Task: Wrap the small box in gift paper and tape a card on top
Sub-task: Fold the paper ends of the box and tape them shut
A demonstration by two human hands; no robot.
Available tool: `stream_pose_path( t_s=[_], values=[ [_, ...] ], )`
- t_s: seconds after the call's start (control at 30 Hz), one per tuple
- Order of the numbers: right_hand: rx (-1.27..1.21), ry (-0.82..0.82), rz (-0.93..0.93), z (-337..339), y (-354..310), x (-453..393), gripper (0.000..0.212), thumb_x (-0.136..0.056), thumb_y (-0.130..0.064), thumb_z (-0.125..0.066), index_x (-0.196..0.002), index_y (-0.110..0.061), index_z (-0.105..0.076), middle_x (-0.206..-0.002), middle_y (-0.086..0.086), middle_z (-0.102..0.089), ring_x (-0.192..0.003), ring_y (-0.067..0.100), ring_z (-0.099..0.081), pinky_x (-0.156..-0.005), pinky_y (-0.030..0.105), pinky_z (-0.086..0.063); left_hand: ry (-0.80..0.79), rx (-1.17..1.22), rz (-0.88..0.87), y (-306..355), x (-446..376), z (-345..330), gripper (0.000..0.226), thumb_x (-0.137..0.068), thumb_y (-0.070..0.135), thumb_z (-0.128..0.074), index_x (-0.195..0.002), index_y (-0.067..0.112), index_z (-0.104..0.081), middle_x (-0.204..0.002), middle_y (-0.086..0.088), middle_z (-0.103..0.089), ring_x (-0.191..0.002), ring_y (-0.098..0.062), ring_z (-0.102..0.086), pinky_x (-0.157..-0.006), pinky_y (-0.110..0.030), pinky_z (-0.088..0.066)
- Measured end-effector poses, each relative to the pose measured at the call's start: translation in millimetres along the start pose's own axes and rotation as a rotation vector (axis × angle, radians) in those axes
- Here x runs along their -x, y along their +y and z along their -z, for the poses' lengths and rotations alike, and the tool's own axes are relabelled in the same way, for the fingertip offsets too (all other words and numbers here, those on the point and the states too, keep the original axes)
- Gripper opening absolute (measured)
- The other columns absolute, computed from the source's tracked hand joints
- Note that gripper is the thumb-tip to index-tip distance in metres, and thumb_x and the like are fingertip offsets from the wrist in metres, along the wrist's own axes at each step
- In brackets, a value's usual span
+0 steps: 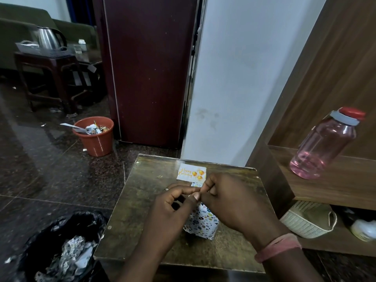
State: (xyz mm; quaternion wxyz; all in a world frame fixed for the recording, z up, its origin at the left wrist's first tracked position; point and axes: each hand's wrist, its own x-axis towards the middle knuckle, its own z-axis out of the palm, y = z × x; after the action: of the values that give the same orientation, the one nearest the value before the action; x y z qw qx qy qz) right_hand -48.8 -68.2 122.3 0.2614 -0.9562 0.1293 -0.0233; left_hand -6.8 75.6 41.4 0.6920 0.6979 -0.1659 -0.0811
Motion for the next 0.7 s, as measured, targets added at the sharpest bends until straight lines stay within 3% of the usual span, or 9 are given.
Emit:
stream_pose_path(
  t_s=[0.27,0.37,0.43,0.53,0.63,0.7],
  values=[
    [-0.066,0.027,-0.03,-7.2,5.4,-0.7,0.003,-0.088,-0.024,-0.069,-0.085,-0.023,-0.069,-0.067,-0.007,-0.064,-0.063,0.008,-0.058,-0.054,0.025,-0.037,0.012,0.023,0.036,-7.1,-1.8,-1.8,0.017,-0.09,0.023,-0.078,-0.095,0.039,-0.081,-0.087,0.0,-0.075,-0.084,-0.03,-0.07,-0.072,-0.034,-0.056],
    [-0.127,0.064,-0.077,-10.0,8.9,-2.4,0.027,-0.086,-0.028,-0.075,-0.102,-0.029,-0.053,-0.081,-0.005,-0.064,-0.071,0.012,-0.06,-0.056,0.028,-0.036,0.004,0.047,0.043,-8.5,-2.4,-1.7,0.015,-0.09,0.023,-0.078,-0.094,0.037,-0.079,-0.081,0.004,-0.073,-0.08,-0.025,-0.069,-0.069,-0.026,-0.052],
    [-0.162,0.07,-0.112,-11.6,10.7,-4.9,0.033,-0.086,-0.029,-0.077,-0.101,-0.029,-0.048,-0.086,-0.002,-0.063,-0.073,0.014,-0.06,-0.056,0.028,-0.035,-0.029,0.063,0.037,-7.1,-2.6,-1.6,0.019,-0.091,0.02,-0.077,-0.097,0.038,-0.076,-0.08,0.01,-0.071,-0.079,-0.016,-0.066,-0.069,-0.021,-0.051],
    [-0.166,0.09,-0.147,-14.6,14.4,-7.1,0.023,-0.088,-0.029,-0.075,-0.094,-0.027,-0.052,-0.082,-0.005,-0.063,-0.073,0.014,-0.062,-0.06,0.03,-0.041,-0.056,0.062,0.022,-7.3,-4.6,-1.2,0.03,-0.086,0.028,-0.076,-0.108,0.048,-0.068,-0.102,0.02,-0.07,-0.087,-0.005,-0.064,-0.081,-0.026,-0.053],
    [-0.185,0.103,-0.173,-14.4,13.8,-6.5,0.014,-0.089,-0.027,-0.071,-0.091,-0.026,-0.057,-0.08,-0.005,-0.064,-0.073,0.013,-0.064,-0.062,0.03,-0.044,-0.075,0.08,0.036,-10.8,-6.5,0.0,0.039,-0.079,0.034,-0.071,-0.114,0.051,-0.066,-0.112,0.022,-0.068,-0.1,-0.013,-0.065,-0.094,-0.037,-0.054],
    [-0.21,0.119,-0.182,-14.6,13.1,-6.1,0.01,-0.089,-0.024,-0.069,-0.089,-0.026,-0.06,-0.081,-0.005,-0.066,-0.074,0.014,-0.065,-0.063,0.03,-0.046,-0.094,0.105,0.042,-13.1,-7.3,0.7,0.041,-0.08,0.033,-0.071,-0.117,0.05,-0.068,-0.114,0.019,-0.069,-0.105,-0.017,-0.066,-0.096,-0.036,-0.054]
  ],
)
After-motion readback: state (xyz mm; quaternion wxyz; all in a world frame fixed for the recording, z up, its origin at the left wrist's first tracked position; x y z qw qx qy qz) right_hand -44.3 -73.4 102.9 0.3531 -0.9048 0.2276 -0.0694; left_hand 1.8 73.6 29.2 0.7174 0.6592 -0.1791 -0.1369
